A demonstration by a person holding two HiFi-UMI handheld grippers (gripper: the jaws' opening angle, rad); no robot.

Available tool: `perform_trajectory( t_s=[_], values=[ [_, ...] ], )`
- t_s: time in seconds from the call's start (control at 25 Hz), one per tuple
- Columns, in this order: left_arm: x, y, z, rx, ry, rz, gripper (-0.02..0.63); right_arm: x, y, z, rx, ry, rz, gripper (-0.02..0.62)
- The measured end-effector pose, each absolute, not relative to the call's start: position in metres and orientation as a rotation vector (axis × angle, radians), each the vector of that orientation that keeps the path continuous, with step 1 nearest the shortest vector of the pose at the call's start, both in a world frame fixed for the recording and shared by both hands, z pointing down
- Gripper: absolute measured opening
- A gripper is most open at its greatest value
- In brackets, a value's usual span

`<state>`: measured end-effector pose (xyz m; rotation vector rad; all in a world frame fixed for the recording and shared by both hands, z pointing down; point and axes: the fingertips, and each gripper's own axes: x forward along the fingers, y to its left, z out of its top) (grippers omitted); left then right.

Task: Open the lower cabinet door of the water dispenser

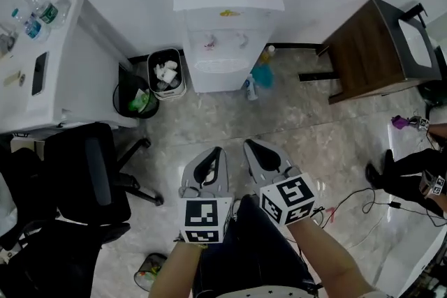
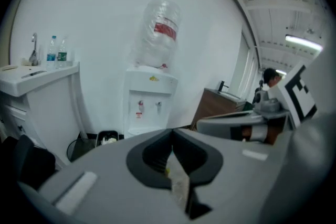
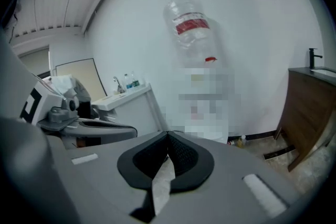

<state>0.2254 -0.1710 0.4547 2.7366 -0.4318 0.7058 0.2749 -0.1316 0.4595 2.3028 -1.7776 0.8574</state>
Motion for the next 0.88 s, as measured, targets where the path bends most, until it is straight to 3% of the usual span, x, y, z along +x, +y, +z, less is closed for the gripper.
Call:
perform_trajectory(
  t_s=[0.32, 0.4, 0.6, 0.72, 0.88],
  values=[
    [0.314, -0.222, 0.637, 2.662, -0.434, 0.931, 0.006, 0.404, -0.173, 0.662, 2.380, -1.506, 1.110, -0.002],
    [0.328, -0.230, 0.679, 2.594, -0.437, 0.966, 0.006, 0.434, -0.180, 0.712, 2.310, -1.468, 1.074, 0.043],
    [0.354, -0.248, 0.758, 2.506, -0.433, 0.998, 0.006, 0.493, -0.207, 0.808, 2.124, -1.492, 1.036, 0.228],
    [0.369, -0.264, 0.791, 2.481, -0.468, 0.973, 0.006, 0.522, -0.229, 0.846, 2.078, -1.555, 1.028, 0.284],
    [0.381, -0.270, 0.820, 2.482, -0.454, 0.975, 0.006, 0.552, -0.255, 0.876, 2.018, -1.576, 0.929, 0.302]
  ],
)
